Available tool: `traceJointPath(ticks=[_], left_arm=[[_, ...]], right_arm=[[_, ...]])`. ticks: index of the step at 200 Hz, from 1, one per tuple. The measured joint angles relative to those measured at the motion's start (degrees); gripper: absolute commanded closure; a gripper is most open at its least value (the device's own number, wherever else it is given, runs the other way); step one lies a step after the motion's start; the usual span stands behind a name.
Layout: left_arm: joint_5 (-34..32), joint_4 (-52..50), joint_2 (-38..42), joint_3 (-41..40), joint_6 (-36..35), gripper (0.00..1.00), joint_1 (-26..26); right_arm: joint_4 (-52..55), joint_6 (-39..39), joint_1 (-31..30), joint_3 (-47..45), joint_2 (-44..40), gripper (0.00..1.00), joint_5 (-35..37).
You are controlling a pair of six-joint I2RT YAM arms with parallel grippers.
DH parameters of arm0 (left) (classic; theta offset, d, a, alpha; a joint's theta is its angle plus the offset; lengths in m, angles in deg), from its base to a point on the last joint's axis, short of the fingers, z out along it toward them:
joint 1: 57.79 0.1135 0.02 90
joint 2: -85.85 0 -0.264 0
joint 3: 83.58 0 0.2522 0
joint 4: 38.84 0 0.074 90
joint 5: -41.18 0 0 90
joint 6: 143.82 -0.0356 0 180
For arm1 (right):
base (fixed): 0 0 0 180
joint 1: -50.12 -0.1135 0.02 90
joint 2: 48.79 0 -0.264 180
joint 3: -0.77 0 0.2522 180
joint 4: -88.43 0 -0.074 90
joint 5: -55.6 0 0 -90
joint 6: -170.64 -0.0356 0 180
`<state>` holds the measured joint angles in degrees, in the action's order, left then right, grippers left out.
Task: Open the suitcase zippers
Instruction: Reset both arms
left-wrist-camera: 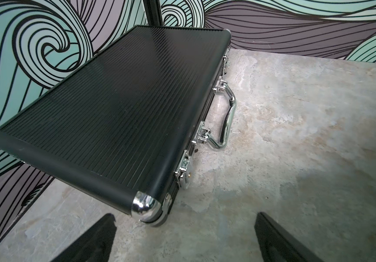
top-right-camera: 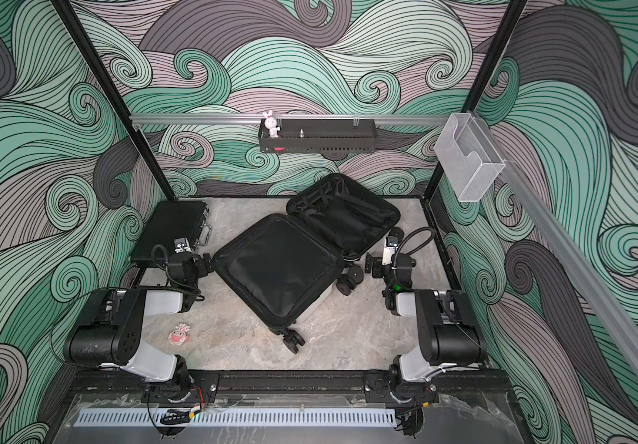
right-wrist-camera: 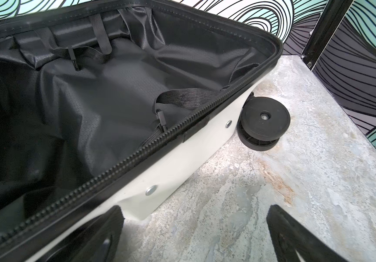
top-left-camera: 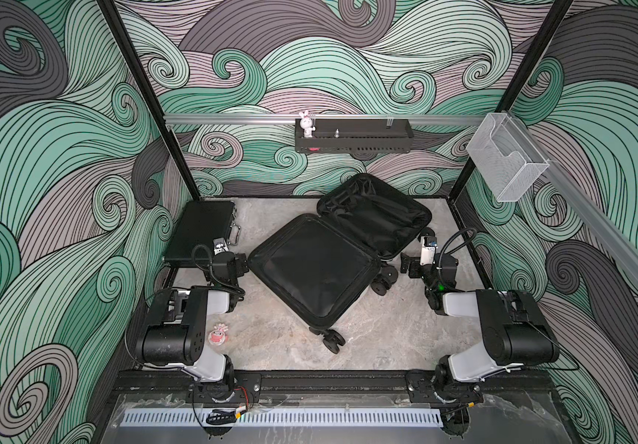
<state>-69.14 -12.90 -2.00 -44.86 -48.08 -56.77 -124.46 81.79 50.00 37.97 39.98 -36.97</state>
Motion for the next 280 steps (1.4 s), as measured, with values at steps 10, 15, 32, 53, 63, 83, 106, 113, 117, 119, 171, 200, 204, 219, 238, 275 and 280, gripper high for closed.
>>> traceJointPath(ticks=[10,15,32,53,63,83,106,113,117,119,171,200,204,219,238,275,280], left_arm=[[0.0,0.0,0.0,0.0,0.0,0.01,0.0],[0.0,0.0,0.0,0.0,0.0,0.01,0.0],[0.0,0.0,0.0,0.0,0.0,0.01,0.0],[0.0,0.0,0.0,0.0,0.0,0.01,0.0],[0.0,0.0,0.0,0.0,0.0,0.01,0.0],[0.0,0.0,0.0,0.0,0.0,0.01,0.0],[0.0,0.0,0.0,0.0,0.0,0.01,0.0],[0.0,0.0,0.0,0.0,0.0,0.02,0.0],[0.0,0.0,0.0,0.0,0.0,0.01,0.0],[0.0,0.0,0.0,0.0,0.0,0.01,0.0],[0.0,0.0,0.0,0.0,0.0,0.01,0.0],[0.0,0.0,0.0,0.0,0.0,0.01,0.0],[0.0,0.0,0.0,0.0,0.0,0.01,0.0],[0.0,0.0,0.0,0.0,0.0,0.01,0.0],[0.0,0.0,0.0,0.0,0.0,0.01,0.0],[0.0,0.0,0.0,0.0,0.0,0.01,0.0],[0.0,0.0,0.0,0.0,0.0,0.01,0.0]], right_arm=[[0.0,0.0,0.0,0.0,0.0,0.00,0.1],[0.0,0.0,0.0,0.0,0.0,0.00,0.1],[0.0,0.0,0.0,0.0,0.0,0.00,0.2],[0.0,0.0,0.0,0.0,0.0,0.00,0.2],[0.0,0.0,0.0,0.0,0.0,0.00,0.2],[0.0,0.0,0.0,0.0,0.0,0.02,0.2],[0.1,0.3,0.0,0.0,0.0,1.00,0.3],[0.1,0.3,0.0,0.0,0.0,1.00,0.3],[0.1,0.3,0.0,0.0,0.0,1.00,0.3],[0.1,0.3,0.0,0.0,0.0,1.00,0.3],[0.1,0.2,0.0,0.0,0.0,0.01,0.3],[0.1,0.4,0.0,0.0,0.0,0.01,0.3],[0.1,0.4,0.0,0.0,0.0,0.01,0.3],[0.1,0.3,0.0,0.0,0.0,0.01,0.3],[0.1,0.3,0.0,0.0,0.0,0.03,0.3],[0.1,0.3,0.0,0.0,0.0,0.05,0.3],[0.1,0.3,0.0,0.0,0.0,0.06,0.3]])
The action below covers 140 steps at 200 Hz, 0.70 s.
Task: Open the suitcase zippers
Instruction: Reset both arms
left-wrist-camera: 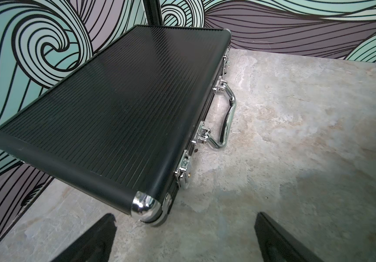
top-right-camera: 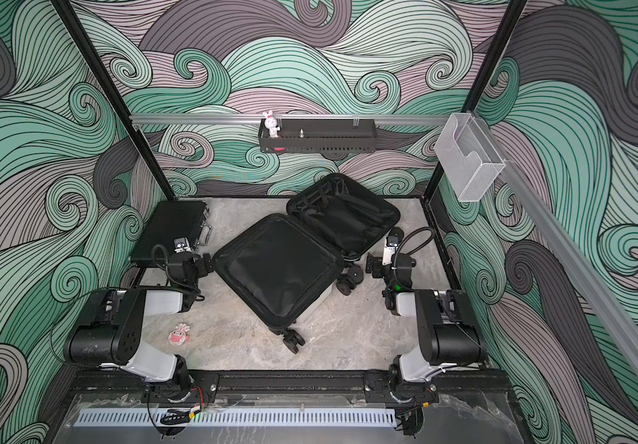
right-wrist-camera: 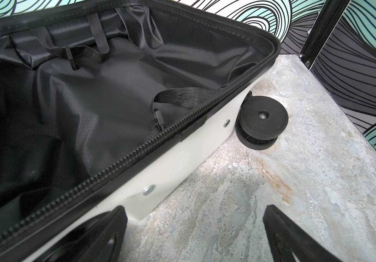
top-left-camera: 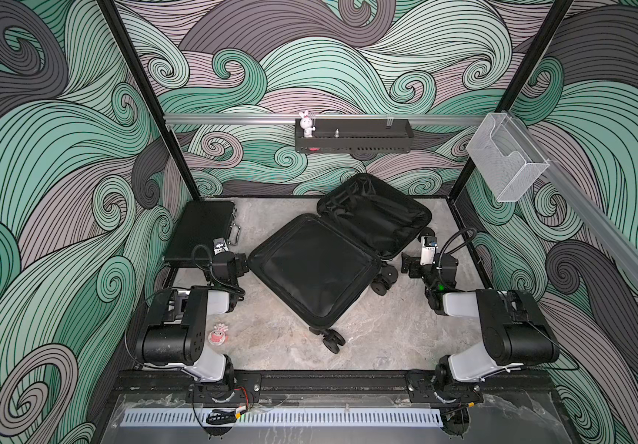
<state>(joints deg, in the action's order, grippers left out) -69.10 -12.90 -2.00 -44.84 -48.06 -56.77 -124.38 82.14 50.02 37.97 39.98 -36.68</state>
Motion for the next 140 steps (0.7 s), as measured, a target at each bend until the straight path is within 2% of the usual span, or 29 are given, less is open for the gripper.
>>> traceJointPath(ticks=[43,51,140], left_arm=[[0.0,0.0,0.0,0.0,0.0,0.01,0.0],[0.0,0.0,0.0,0.0,0.0,0.02,0.0],[0.0,0.0,0.0,0.0,0.0,0.01,0.0]], right_arm=[[0.0,0.0,0.0,0.0,0.0,0.05,0.0],[0.0,-0.1,0.0,0.0,0.0,0.01,0.0],[0.0,0.0,0.0,0.0,0.0,0.01,0.0]])
